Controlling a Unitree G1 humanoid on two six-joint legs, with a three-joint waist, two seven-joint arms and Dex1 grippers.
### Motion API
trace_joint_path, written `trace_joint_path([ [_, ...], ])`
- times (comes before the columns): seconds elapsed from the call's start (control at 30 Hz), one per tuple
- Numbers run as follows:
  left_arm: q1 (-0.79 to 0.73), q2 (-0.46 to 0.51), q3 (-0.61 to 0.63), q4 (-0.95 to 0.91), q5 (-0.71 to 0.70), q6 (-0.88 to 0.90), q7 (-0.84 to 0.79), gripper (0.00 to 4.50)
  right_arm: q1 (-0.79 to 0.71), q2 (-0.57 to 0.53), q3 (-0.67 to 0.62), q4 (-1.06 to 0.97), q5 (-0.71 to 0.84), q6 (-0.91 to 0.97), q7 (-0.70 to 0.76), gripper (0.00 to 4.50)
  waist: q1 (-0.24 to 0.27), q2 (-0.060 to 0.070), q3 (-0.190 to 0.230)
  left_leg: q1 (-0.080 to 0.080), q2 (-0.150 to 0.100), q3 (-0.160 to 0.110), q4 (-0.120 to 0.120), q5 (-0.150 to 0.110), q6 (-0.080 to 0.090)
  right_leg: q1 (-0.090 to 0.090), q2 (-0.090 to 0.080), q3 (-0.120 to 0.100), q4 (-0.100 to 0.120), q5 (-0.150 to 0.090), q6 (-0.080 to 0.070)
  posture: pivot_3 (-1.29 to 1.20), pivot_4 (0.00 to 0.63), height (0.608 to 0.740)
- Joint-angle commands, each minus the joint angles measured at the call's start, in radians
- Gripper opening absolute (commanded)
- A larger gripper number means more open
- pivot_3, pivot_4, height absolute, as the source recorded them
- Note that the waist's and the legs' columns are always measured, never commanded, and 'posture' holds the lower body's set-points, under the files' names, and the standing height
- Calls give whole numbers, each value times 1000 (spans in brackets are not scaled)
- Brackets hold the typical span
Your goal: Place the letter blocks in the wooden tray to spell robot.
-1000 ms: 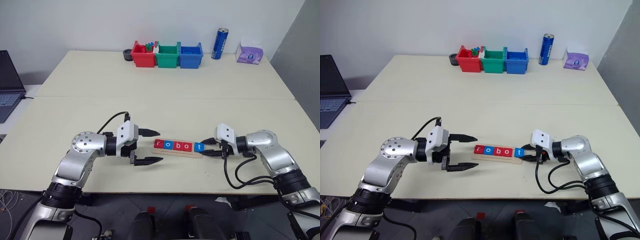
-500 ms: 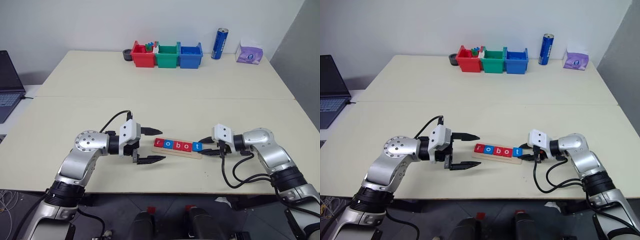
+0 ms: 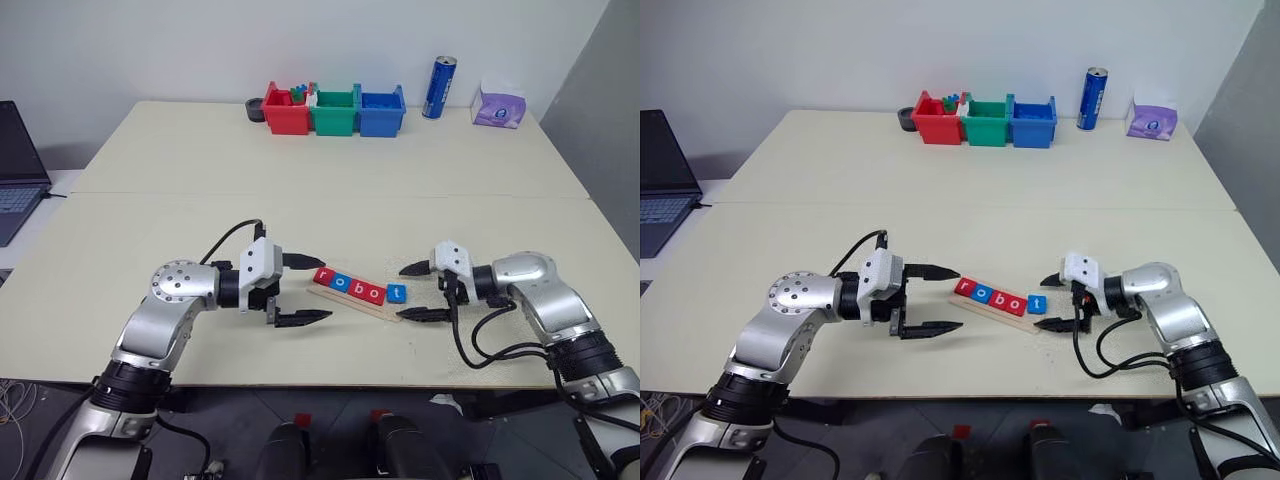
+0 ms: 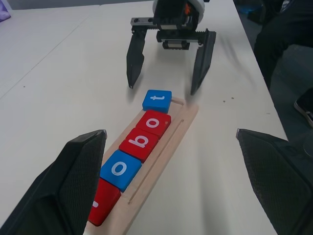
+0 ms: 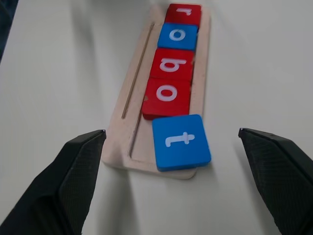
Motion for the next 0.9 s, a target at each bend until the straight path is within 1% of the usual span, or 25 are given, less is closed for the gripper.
trace_joint_path([
  [0.03,-20,-2,2,-17,0,-13,4,4500,-45,-12,-70,-7,39,45,-31,4442,0,0,0,0,0,0,0,0,0,0,0,0,0,0,0,0,150,740],
  [0.1,-22,-1,2,-17,-1,-12,4,4500,-55,-7,-80,20,22,21,-65,4442,0,0,0,0,0,0,0,0,0,0,0,0,0,0,0,0,150,740],
  [0.17,-25,0,2,-15,-1,-12,2,4500,-60,0,-74,59,-15,-42,-102,4442,0,0,0,0,0,0,0,0,0,0,0,0,0,0,0,0,150,740],
  [0.23,-28,0,1,-14,0,-13,0,4500,-53,6,-64,86,-36,-84,-119,4079,0,0,0,0,0,0,0,0,0,0,0,0,0,0,0,0,150,740],
  [0.3,-31,-1,0,-15,0,-12,-1,4500,-36,12,-51,95,-53,-122,-126,3513,-1,0,0,0,0,1,0,0,0,0,0,0,0,0,0,0,150,740],
  [0.37,-33,0,0,-15,0,-11,-2,4500,-19,22,-38,96,-74,-158,-139,2826,-1,0,0,0,0,0,0,0,0,0,0,0,0,0,0,0,150,740],
  [0.47,-32,2,0,-19,0,-10,-4,4500,3,36,-25,90,-92,-186,-159,1640,-1,0,0,0,0,0,0,0,0,0,0,0,0,0,0,0,150,740],
  [0.5,-31,3,0,-20,0,-9,-3,4500,9,39,-20,90,-102,-199,-168,1334,-1,0,0,0,0,0,0,0,0,0,0,0,0,0,0,0,150,740],
  [0.6,-30,4,1,-17,0,-11,-5,4500,17,47,-11,88,-114,-212,-177,189,-1,0,0,0,0,1,0,0,0,0,0,0,0,0,0,0,150,740],
  [0.63,-30,4,1,-17,0,-11,-6,4500,18,48,-11,85,-113,-212,-176,14,-1,0,0,0,0,1,0,0,0,0,0,0,0,0,0,0,150,740],
  [0.9,-30,2,1,-8,5,-18,-7,4500,31,31,-7,46,-110,-212,-153,14,-1,0,0,0,0,0,0,0,0,0,0,0,0,0,0,0,150,740],
])
